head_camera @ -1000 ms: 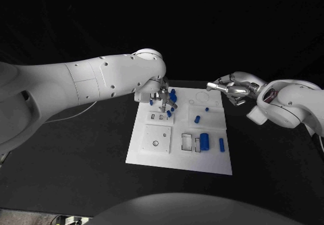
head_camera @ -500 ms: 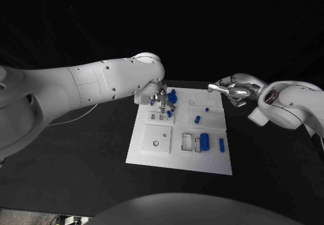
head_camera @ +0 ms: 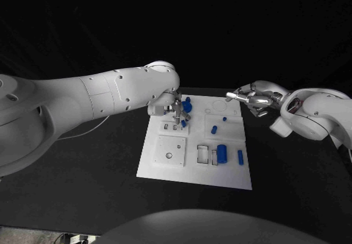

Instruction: Assemble the parts on the task board

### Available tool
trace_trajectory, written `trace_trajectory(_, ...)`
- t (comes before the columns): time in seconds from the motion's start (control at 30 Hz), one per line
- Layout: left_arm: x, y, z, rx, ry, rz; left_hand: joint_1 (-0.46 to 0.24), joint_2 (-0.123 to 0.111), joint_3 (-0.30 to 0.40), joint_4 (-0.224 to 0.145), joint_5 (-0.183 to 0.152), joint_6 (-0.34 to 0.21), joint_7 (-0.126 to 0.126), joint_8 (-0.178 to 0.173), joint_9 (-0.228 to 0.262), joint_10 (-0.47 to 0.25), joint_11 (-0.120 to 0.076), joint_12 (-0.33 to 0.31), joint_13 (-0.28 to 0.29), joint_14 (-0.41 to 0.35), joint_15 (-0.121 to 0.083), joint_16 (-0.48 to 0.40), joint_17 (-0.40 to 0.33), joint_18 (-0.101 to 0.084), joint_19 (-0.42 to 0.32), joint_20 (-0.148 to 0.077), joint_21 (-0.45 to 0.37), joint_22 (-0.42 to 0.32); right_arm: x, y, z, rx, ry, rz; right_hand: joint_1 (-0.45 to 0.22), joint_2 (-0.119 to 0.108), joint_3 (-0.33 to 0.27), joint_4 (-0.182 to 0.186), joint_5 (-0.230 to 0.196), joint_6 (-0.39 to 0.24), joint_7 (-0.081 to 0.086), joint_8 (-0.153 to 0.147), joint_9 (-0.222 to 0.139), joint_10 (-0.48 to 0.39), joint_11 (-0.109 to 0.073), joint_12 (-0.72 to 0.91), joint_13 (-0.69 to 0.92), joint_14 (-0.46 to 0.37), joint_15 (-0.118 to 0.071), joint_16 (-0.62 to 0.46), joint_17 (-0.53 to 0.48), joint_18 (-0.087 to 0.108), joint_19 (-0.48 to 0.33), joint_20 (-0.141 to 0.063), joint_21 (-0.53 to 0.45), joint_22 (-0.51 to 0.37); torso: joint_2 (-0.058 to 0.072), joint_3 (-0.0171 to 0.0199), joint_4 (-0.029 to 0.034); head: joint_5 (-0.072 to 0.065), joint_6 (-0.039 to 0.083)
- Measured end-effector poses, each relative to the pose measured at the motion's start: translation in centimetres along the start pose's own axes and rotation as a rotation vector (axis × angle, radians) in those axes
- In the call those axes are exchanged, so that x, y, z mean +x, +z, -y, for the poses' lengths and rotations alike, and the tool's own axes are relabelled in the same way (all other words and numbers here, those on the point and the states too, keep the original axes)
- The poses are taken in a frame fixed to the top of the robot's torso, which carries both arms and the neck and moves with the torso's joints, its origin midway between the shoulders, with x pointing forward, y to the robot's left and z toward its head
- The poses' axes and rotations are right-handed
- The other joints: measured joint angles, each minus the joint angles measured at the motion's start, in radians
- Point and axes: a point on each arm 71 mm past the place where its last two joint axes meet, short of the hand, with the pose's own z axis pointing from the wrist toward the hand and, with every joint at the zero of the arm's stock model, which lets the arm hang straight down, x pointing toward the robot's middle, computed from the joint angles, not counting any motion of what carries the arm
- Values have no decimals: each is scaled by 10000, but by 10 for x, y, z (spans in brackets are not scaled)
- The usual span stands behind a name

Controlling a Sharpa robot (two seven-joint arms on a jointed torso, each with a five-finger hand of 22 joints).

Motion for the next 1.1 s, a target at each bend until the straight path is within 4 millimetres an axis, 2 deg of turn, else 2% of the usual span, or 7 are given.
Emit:
trace_trajectory(0.3,2,2,3,45,-108,21,243,-130,231,-94,108,-95,24,-59,193,1,1,0,9,-1,1,0,0,0,0,0,-18,0,1,0,0,34,1,-68,77,-4,-52,-4,0,31,-31,0,-1,0,0,0,0,0,0,-37,-1,0,-71,0,-38,-1,-7,-9,4,-18,0)
trace_trajectory(0.47,2,2,3,33,-167,43,268,-105,260,-67,108,-94,24,-59,226,1,1,1,11,-1,2,0,-1,0,0,0,-18,-1,1,0,1,49,3,-89,77,-4,-79,24,0,32,-30,0,-1,0,0,0,0,0,0,-37,-1,1,-71,0,-71,-1,-12,-10,2,-19,0)
trace_trajectory(0.53,2,2,2,27,-184,46,352,-161,363,-110,108,-101,17,-59,280,2,1,2,11,-1,2,0,-1,1,0,0,-54,-1,1,0,1,57,4,-94,77,-4,-79,24,-1,67,5,0,-1,0,0,0,0,0,0,-37,-2,1,-71,0,-107,-1,-14,-10,3,-25,0)
trace_trajectory(0.77,2,3,3,25,-210,43,680,-331,702,-319,108,-129,-11,-136,483,2,2,5,10,-4,5,0,3,1,23,-22,-54,-1,1,0,1,82,4,-128,77,-4,-106,-4,-1,99,-27,0,0,0,0,0,0,0,0,-97,-2,1,-143,1,-153,-2,-15,-10,5,-33,0)
trace_trajectory(0.9,3,4,3,14,-223,39,742,-342,857,-363,108,-164,-46,-175,556,3,2,24,10,-5,7,0,7,0,37,-36,-53,-1,2,1,1,87,5,-153,77,-4,-134,24,-1,135,10,0,0,0,0,0,0,0,0,-97,-2,1,-143,1,-152,-3,-16,-15,0,-43,0)
trace_trajectory(1.1,3,5,2,-13,-240,38,859,-408,982,-431,108,-164,-46,-214,624,3,2,42,9,25,-20,0,7,1,37,-36,-53,-1,2,1,1,111,7,-180,77,-4,-134,24,-1,169,-23,41,0,0,0,0,0,0,0,-97,-3,1,-179,37,-224,-3,-20,-16,-3,-65,0)
